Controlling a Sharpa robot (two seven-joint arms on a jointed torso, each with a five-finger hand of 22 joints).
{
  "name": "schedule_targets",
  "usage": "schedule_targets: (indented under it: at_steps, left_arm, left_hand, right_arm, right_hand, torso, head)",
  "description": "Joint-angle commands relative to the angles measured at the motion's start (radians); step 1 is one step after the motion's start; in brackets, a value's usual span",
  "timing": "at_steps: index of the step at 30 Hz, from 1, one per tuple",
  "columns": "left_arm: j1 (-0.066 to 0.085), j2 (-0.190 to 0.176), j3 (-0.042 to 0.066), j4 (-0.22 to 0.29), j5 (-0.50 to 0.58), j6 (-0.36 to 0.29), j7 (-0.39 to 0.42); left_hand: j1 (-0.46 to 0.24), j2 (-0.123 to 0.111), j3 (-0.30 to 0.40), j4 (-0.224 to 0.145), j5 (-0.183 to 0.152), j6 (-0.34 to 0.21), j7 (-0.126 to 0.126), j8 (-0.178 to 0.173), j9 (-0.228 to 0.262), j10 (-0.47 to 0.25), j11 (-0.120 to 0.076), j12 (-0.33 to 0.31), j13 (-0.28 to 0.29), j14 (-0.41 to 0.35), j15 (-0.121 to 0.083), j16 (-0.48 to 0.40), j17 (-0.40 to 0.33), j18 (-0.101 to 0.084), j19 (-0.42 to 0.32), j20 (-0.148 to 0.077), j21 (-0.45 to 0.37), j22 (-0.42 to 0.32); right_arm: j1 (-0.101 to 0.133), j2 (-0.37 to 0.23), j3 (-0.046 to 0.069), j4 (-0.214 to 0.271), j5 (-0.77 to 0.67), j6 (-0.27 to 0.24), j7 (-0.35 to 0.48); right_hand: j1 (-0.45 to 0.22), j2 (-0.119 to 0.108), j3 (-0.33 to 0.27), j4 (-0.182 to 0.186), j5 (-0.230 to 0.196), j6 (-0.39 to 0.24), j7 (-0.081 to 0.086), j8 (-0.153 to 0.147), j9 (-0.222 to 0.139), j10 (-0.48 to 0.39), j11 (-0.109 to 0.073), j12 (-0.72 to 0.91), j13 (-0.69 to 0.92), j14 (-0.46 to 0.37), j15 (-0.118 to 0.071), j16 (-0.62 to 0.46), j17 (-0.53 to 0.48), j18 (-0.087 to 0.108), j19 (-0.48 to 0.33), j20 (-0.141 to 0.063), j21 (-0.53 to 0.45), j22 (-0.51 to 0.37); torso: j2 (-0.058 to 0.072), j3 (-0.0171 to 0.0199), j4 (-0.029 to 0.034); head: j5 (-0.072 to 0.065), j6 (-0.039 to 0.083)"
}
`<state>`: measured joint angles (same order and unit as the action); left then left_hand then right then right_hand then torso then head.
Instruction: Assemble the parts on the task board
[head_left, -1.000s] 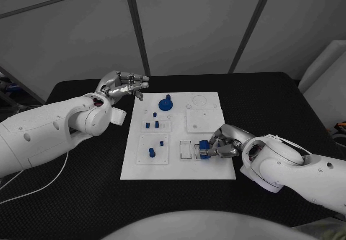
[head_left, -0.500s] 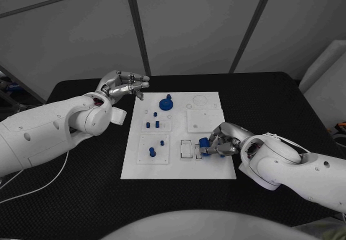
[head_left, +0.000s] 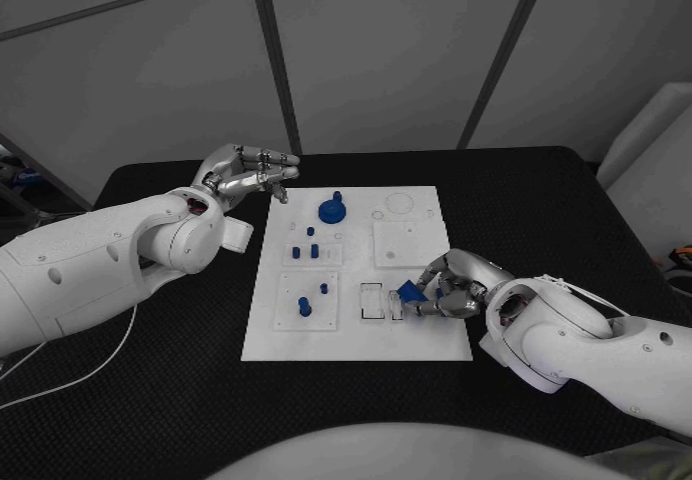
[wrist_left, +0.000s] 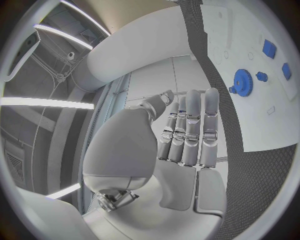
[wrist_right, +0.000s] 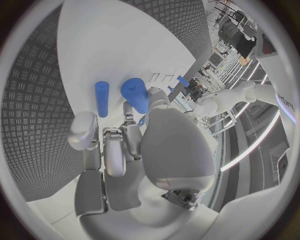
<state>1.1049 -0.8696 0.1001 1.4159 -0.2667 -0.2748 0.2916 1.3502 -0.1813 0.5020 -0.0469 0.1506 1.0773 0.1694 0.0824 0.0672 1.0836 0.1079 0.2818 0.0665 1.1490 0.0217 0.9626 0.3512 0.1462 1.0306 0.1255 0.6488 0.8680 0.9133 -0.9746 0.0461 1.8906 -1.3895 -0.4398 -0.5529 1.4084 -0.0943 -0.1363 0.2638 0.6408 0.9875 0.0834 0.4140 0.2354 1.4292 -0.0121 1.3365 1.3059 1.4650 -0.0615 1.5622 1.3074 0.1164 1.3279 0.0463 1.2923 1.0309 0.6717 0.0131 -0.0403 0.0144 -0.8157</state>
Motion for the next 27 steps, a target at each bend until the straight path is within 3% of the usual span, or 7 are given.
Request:
schedule_targets:
  at_steps: [1,12,23,27]
  left_arm:
    - [0.002,0.000,0.000,0.001,0.002,0.012,0.000]
    - [0.002,0.000,0.000,0.001,0.002,0.012,-0.001]
    - [0.002,0.005,0.000,0.000,0.002,0.014,-0.001]
    - [0.002,0.005,0.000,0.001,0.002,0.014,-0.002]
  left_hand:
    - [0.001,0.007,-0.002,-0.003,0.001,0.000,0.005,-0.004,-0.001,-0.004,-0.001,0.002,0.000,-0.005,0.004,-0.005,-0.001,0.036,-0.007,0.000,-0.004,-0.002]
    - [0.001,0.007,-0.002,-0.003,0.001,0.000,0.005,-0.004,-0.001,-0.004,-0.001,0.002,0.000,-0.005,0.004,-0.005,-0.001,0.036,-0.007,0.000,-0.004,-0.002]
    - [0.001,0.007,-0.002,-0.003,0.001,0.000,0.005,-0.004,-0.001,-0.004,-0.001,0.002,0.000,-0.005,0.004,-0.005,-0.001,0.036,-0.007,0.000,-0.004,-0.002]
    - [0.001,0.007,-0.002,-0.003,0.001,0.000,0.005,-0.004,-0.001,-0.004,-0.001,0.002,0.000,-0.005,0.004,-0.005,-0.001,0.036,-0.007,0.000,-0.004,-0.002]
  right_arm:
    - [-0.003,-0.007,-0.003,0.015,0.088,-0.053,0.001]
    - [-0.002,-0.010,-0.003,0.039,0.129,-0.119,0.017]
    - [-0.002,0.048,-0.002,0.028,0.152,-0.096,0.029]
    - [-0.002,0.070,-0.002,0.019,0.154,-0.079,0.027]
  right_hand:
    - [-0.002,0.014,0.007,0.003,0.011,0.023,-0.012,0.007,0.007,-0.001,0.006,0.008,0.005,0.104,-0.007,0.005,0.255,-0.014,0.002,-0.004,0.007,0.002]
    - [-0.002,0.018,0.012,0.010,0.023,0.035,-0.017,0.012,0.009,0.005,0.002,0.015,0.014,0.105,-0.010,0.007,0.260,-0.015,0.005,-0.006,0.010,0.008]
    - [-0.024,0.018,0.008,0.024,0.023,0.041,-0.019,0.013,0.009,0.008,0.000,0.014,0.016,0.106,-0.012,0.008,0.263,-0.016,0.006,-0.009,0.011,0.010]
    - [-0.058,0.018,-0.004,0.026,-0.001,0.052,-0.023,0.019,0.012,0.011,-0.002,0.015,0.020,0.106,-0.014,0.009,0.263,-0.016,0.006,-0.010,0.012,0.011]
  torso:
    - [0.001,-0.0012,0.0010]
    - [0.001,-0.0013,0.0009]
    - [0.002,-0.0004,0.0035]
    - [0.002,-0.0016,0.0034]
  head:
    - [-0.001,0.003]
    - [0.003,0.003]
    - [0.007,0.002]
    - [0.009,0.000]
